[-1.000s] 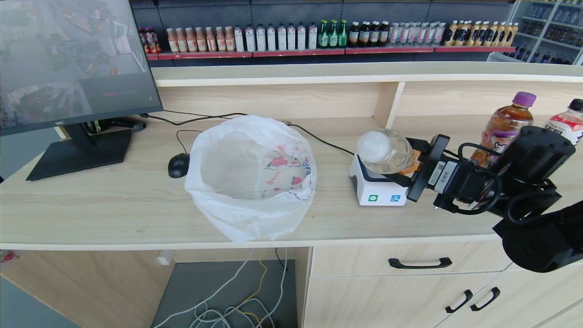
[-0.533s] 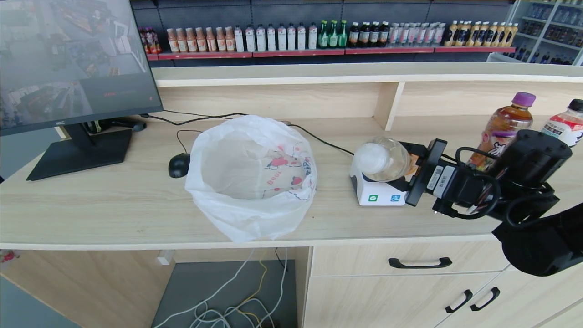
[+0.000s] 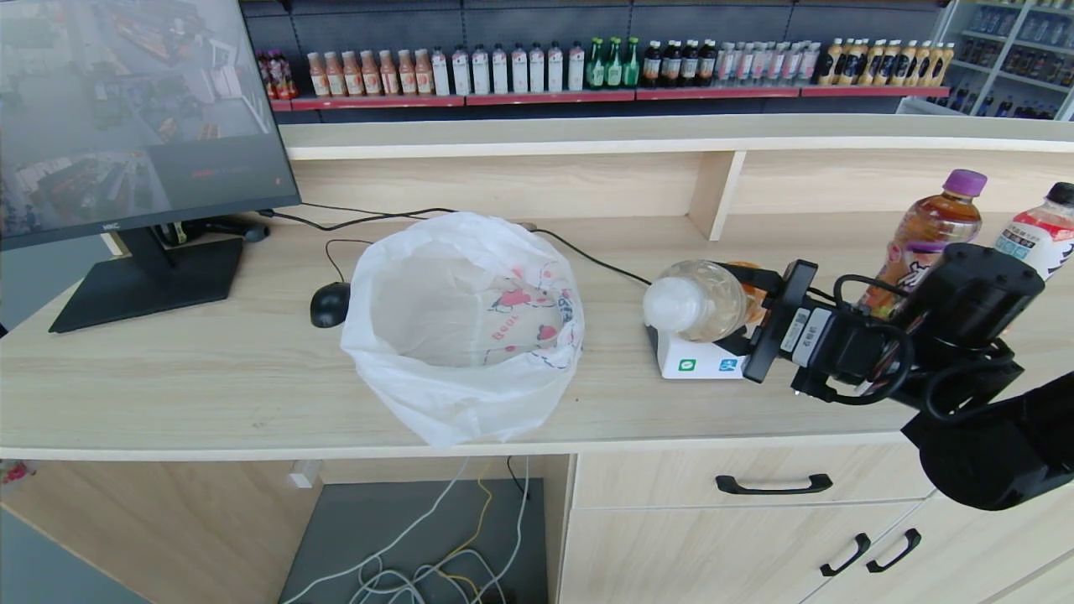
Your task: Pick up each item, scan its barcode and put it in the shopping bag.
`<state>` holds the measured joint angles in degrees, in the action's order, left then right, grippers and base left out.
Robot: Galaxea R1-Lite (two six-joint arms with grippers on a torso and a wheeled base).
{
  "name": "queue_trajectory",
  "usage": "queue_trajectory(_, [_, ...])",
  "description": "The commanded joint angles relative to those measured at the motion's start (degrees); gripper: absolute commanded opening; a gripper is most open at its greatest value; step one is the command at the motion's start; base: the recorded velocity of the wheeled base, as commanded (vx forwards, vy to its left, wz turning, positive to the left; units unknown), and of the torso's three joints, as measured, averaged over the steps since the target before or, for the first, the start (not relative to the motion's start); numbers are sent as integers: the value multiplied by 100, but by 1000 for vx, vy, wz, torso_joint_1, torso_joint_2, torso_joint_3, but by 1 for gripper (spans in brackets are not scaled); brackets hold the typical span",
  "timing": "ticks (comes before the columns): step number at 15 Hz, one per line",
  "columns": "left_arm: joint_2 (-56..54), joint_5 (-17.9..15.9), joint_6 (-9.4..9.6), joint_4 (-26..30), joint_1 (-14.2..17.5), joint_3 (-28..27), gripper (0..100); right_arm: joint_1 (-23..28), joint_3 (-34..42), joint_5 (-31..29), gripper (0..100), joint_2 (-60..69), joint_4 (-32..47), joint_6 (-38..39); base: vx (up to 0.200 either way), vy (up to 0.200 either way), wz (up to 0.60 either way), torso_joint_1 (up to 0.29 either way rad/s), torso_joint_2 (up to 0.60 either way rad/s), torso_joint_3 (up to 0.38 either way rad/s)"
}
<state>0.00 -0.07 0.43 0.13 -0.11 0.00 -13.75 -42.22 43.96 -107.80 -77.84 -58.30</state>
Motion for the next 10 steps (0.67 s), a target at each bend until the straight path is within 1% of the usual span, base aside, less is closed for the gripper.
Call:
queue_trajectory(1, [0,-1,1,-5,11,0,100,-5,3,-1,0,-22,-3,2,0,0,0,0,0,0])
queue_trajectory(10, [0,-1,1,4,2,0,100,-5,20,-19,0,-22,-56,99,0,0,0,0,0,0])
